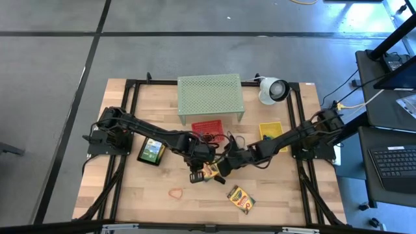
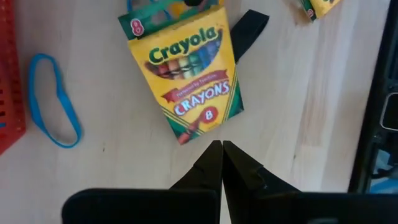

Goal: Pick & Place Office Desk Supplies
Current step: Put the yellow crayon box into the black bin

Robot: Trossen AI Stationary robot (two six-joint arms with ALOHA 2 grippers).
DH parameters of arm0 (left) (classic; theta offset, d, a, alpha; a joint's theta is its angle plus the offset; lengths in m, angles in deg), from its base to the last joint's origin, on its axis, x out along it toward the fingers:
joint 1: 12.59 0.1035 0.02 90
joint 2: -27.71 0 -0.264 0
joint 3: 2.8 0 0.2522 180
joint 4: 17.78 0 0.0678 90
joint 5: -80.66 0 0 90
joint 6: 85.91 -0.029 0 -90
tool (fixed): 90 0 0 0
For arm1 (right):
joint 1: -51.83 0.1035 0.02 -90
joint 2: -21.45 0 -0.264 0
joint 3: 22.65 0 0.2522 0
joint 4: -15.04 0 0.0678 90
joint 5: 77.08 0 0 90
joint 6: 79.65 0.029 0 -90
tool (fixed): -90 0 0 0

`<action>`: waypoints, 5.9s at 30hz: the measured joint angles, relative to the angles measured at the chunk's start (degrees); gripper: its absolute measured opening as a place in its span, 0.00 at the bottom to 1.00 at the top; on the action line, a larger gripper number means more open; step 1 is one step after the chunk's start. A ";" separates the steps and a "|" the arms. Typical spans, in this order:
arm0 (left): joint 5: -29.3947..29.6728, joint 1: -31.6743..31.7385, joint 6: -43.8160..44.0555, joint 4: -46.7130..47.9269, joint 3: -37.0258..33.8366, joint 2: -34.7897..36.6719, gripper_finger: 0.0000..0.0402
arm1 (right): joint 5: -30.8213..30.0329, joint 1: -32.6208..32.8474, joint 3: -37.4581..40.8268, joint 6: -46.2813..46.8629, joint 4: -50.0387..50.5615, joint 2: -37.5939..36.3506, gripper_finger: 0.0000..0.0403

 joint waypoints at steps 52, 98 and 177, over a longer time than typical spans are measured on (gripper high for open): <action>-33.11 12.39 -2.35 -54.52 0.02 0.02 0.47 | -11.70 24.15 -0.33 3.96 0.68 -36.36 0.00; -42.48 11.76 -0.81 -70.00 -0.02 -0.02 0.47 | -16.12 22.03 -7.23 -3.57 1.04 -36.52 0.00; 24.15 -9.10 68.69 -1.50 -50.36 53.37 0.04 | -19.92 11.12 -7.23 -17.45 0.91 -41.68 0.51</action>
